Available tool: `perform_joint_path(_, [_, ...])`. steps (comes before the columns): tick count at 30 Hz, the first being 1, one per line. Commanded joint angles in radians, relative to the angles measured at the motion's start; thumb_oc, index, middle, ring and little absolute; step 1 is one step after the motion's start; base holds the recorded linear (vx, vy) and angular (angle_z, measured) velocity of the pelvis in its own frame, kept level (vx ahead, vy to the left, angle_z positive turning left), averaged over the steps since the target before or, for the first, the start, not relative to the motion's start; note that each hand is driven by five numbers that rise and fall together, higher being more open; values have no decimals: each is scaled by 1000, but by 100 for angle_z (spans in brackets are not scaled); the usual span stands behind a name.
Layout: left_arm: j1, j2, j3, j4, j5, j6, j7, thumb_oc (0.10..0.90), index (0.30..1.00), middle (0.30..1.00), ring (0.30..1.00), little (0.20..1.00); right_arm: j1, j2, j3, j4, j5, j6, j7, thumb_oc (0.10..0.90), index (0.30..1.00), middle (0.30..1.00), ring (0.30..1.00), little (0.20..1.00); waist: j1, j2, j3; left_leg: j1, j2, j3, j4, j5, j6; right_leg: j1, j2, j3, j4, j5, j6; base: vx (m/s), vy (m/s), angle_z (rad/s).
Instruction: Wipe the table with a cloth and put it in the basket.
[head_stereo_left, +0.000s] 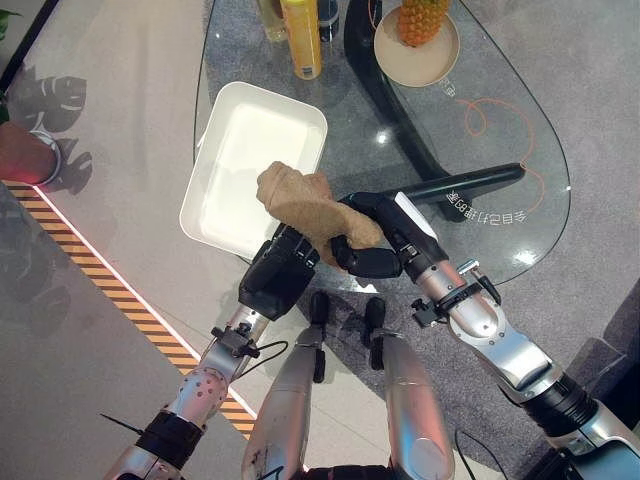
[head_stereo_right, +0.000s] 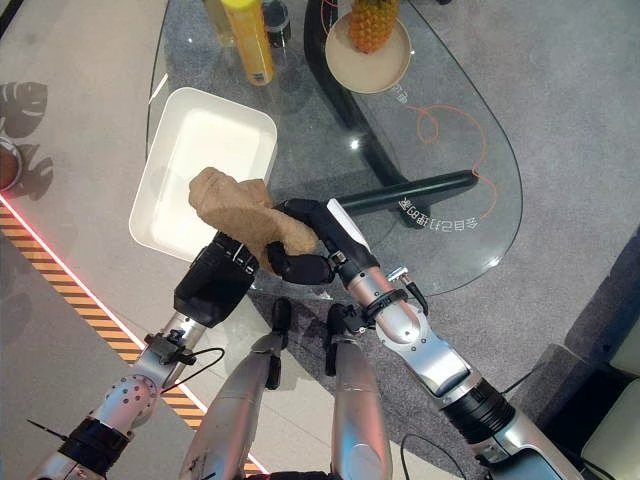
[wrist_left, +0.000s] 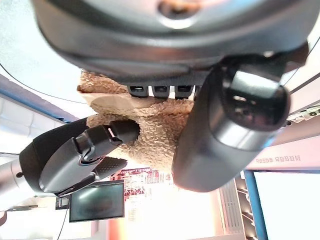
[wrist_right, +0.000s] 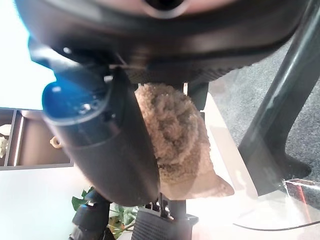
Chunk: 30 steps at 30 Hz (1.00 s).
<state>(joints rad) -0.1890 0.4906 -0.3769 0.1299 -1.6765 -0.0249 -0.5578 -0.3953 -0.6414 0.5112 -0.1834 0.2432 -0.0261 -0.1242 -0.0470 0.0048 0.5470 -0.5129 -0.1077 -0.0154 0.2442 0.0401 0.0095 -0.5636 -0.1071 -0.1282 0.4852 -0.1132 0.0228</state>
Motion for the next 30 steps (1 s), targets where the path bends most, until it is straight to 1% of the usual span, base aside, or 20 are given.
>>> perform_joint_path(1, [-63, -21, 26, -289, -41, -21, -229, 800, 900, 900, 900, 900, -19, -26, -16, -42, 8, -29, -64, 100, 300, 300, 300, 200, 26, -10, -27, -55, 6, 46, 165, -87, 17, 64, 63, 86, -182, 95, 25, 0, 0, 0])
perform_joint_path(4, [-63, -23, 31, -288, -37, -14, -216, 800, 900, 900, 900, 900, -11, -14, -34, -40, 40, -55, -85, 100, 300, 300, 300, 200, 25, -10, -27, -50, 4, 46, 164, -88, 18, 67, 64, 88, -181, 95, 27, 0, 0, 0])
perform_joint_path(7, [-57, -29, 36, -277, -35, -9, -221, 800, 900, 900, 900, 900, -1, 1, -52, -39, 100, -90, -101, 100, 300, 300, 300, 200, 25, -10, -27, -44, 5, 48, 165, -93, 18, 72, 63, 91, -183, 94, 28, 0, 0, 0])
perform_joint_path(10, [-46, -38, 42, -278, -23, -6, -219, 800, 900, 900, 900, 900, 22, 25, -82, -50, 190, -134, -102, 100, 300, 300, 300, 200, 22, -12, -27, -40, 6, 49, 163, -93, 18, 77, 64, 95, -186, 95, 30, 0, 0, 0])
perform_joint_path(13, [-33, -44, 46, -277, -11, -8, -223, 800, 900, 900, 900, 900, 52, 53, -104, -61, 270, -172, -75, 100, 300, 300, 300, 200, 19, -12, -27, -34, 7, 51, 161, -96, 19, 84, 65, 98, -190, 94, 30, 0, 0, 0])
perform_joint_path(15, [-24, -51, 48, -276, -4, -10, -230, 800, 900, 900, 900, 900, 70, 71, -112, -68, 293, -188, -50, 100, 300, 300, 300, 200, 16, -10, -27, -35, 8, 53, 160, -96, 19, 82, 66, 102, -191, 96, 31, 0, 0, 0])
perform_joint_path(20, [-20, -63, 54, -274, 4, -17, -239, 800, 900, 900, 900, 900, 84, 87, -107, -79, 280, -177, -10, 100, 300, 300, 300, 200, 13, -7, -27, -40, 9, 55, 159, -94, 19, 82, 65, 105, -197, 96, 28, 0, 0, 0])
perform_joint_path(25, [-28, -58, 51, -282, 0, -31, -235, 800, 900, 900, 900, 900, 77, 87, -94, -84, 289, -164, 9, 100, 300, 300, 300, 200, 13, -5, -27, -50, 10, 57, 158, -91, 18, 75, 65, 103, -198, 95, 26, 0, 0, 0])
perform_joint_path(27, [-34, -57, 45, -282, -2, -40, -234, 800, 900, 900, 900, 900, 70, 86, -80, -82, 274, -152, 18, 100, 300, 300, 300, 200, 13, -5, -27, -52, 10, 56, 158, -91, 19, 74, 65, 103, -199, 94, 25, 0, 0, 0])
perform_joint_path(28, [-41, -56, 46, -282, -3, -42, -231, 800, 900, 900, 900, 900, 59, 83, -72, -87, 264, -132, 26, 100, 300, 300, 300, 200, 14, -5, -27, -54, 10, 56, 157, -90, 19, 73, 66, 102, -200, 94, 24, 0, 0, 0])
perform_joint_path(30, [-46, -53, 44, -285, -4, -48, -228, 800, 900, 900, 900, 900, 49, 75, -59, -93, 246, -112, 45, 100, 300, 300, 300, 200, 15, -4, -27, -54, 10, 55, 156, -89, 18, 74, 65, 103, -201, 93, 23, 0, 0, 0])
